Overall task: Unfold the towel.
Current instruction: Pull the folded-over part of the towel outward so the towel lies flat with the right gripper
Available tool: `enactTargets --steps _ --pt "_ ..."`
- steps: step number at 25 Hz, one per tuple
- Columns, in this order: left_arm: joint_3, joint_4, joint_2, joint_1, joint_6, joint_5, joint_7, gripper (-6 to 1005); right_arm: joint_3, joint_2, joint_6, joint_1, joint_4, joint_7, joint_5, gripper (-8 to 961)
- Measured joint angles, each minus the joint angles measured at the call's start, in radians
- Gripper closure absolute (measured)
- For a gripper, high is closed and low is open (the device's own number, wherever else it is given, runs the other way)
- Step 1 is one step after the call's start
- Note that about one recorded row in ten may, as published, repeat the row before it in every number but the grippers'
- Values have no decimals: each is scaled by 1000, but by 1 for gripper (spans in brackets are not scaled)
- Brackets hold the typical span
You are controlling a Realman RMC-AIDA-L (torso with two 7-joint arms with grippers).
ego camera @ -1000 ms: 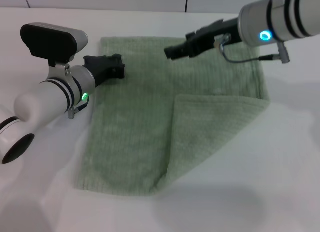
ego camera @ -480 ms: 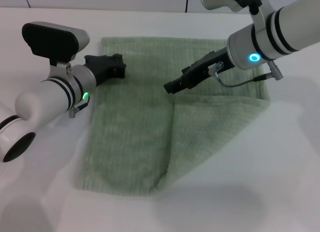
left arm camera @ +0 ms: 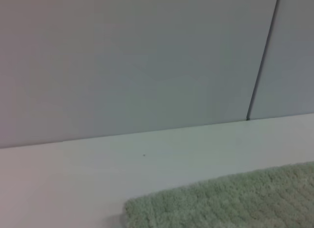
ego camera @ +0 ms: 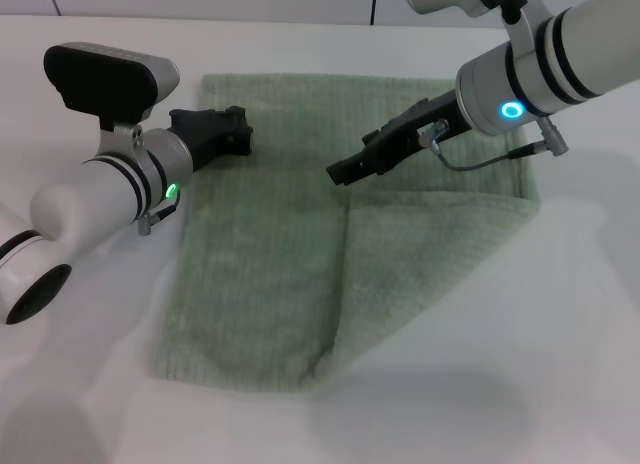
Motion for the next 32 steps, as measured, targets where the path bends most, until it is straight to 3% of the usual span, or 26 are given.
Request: enactTargets --steps 18,32 --pt "1 -2 0 -1 2 0 0 983 -16 2 12 20 83 -5 -7 229" --pt "1 -1 0 -3 2 0 0 983 -70 5 -84 60 172 -29 -7 228"
